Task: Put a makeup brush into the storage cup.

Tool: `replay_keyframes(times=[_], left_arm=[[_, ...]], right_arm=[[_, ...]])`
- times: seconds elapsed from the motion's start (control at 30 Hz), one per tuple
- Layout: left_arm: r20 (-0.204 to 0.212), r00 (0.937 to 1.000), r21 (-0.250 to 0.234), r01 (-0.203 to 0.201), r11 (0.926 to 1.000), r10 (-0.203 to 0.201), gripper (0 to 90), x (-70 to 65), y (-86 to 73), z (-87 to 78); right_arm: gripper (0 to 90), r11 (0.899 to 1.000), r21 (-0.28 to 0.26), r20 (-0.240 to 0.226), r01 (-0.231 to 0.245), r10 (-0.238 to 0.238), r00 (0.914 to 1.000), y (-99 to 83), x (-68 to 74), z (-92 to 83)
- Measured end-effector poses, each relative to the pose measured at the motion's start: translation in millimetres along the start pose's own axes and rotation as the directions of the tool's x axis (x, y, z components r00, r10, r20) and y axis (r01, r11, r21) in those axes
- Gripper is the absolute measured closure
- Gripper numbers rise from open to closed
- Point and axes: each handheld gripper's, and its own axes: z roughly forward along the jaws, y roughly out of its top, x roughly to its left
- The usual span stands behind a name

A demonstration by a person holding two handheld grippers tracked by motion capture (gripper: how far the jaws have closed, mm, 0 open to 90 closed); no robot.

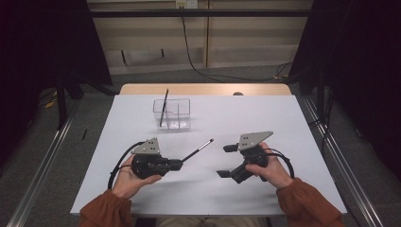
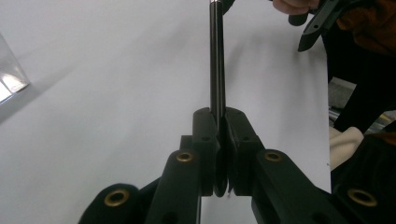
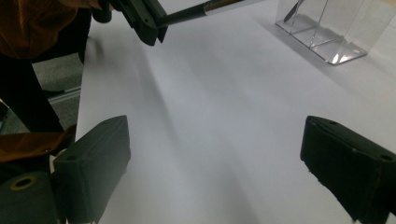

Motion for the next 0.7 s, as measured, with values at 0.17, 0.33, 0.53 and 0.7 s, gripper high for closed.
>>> replay_keyframes(times=[0.17, 0.33, 0.53, 0.7], left_arm=[[-0.005, 0.9999, -0.020, -0.009, 0.9998, 0.009, 83.9, -3.4, 0.2, 2.6], [0.009, 1.0000, -0.054, 0.000, 0.9985, 0.001, 83.9, -5.5, -0.2, 5.3], [0.017, 0.9997, -0.097, -0.013, 0.9952, 0.014, 83.9, -6.4, -2.1, 8.9], [0.025, 0.9994, -0.116, -0.021, 0.9931, 0.024, 83.9, -7.5, -2.0, 12.2]], right_arm=[[8.8, 0.999, -0.044, 0.003, -0.008, 0.008, 1.0000, -2.4, 1.3, 3.7], [11.0, 0.996, -0.090, 0.011, 0.001, 0.000, 0.9999, -1.2, 3.2, 3.9], [12.8, 0.988, -0.156, 0.015, -0.004, 0.006, 0.9999, 0.7, 3.0, 1.2], [13.8, 0.987, -0.160, 0.001, -0.003, 0.003, 1.0000, 1.4, 3.0, 2.6]])
